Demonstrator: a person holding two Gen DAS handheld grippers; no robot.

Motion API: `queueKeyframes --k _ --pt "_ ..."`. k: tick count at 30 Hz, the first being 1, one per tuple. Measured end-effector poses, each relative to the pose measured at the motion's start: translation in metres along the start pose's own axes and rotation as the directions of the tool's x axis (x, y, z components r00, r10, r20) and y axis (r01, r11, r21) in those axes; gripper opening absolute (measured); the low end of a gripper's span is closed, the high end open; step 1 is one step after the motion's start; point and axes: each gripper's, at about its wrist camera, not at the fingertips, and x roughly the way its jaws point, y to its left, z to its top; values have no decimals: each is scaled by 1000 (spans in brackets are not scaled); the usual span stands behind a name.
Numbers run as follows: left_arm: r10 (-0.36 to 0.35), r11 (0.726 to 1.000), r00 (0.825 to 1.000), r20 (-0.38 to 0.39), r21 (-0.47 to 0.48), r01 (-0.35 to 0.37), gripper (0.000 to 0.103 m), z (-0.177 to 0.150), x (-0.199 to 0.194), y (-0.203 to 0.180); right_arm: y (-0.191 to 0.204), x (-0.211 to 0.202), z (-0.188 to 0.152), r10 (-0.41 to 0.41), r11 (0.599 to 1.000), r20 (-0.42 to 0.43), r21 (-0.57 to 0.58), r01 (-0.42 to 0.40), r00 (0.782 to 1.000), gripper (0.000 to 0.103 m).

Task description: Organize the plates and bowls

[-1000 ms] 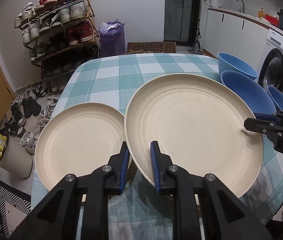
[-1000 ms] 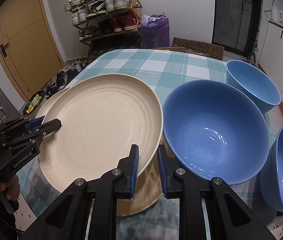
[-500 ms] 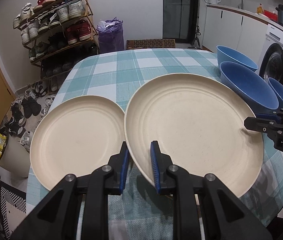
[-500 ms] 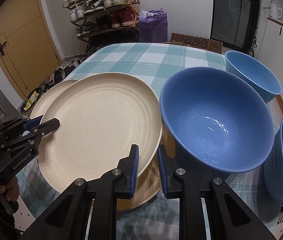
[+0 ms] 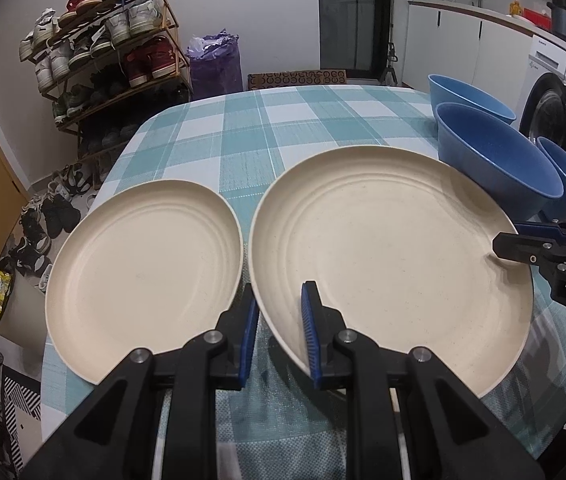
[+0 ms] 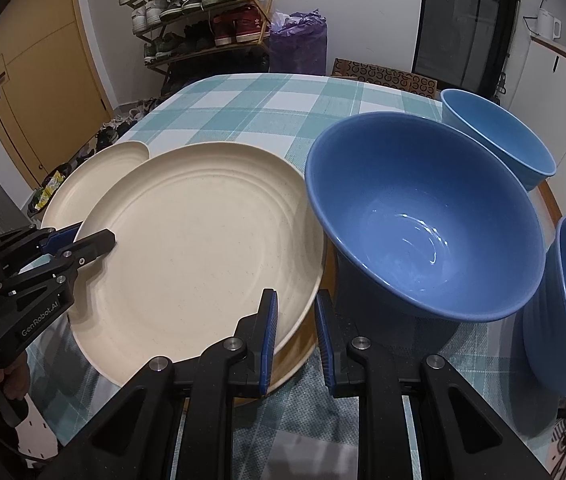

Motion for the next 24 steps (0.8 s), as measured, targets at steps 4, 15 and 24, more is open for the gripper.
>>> queueKeyframes --k 4,15,24 --pt "1 1000 1000 -6 1 -1 19 -2 4 -2 1 3 -4 -10 1000 -7 -5 10 1000 19" --pt "20 999 1000 -8 42 -20 19 -7 11 -10 1 9 -10 -44 999 -7 -18 44 999 20" --pt "36 997 999 -2 70 -36 19 -12 11 -15 10 8 -12 -33 998 3 -50 33 999 20"
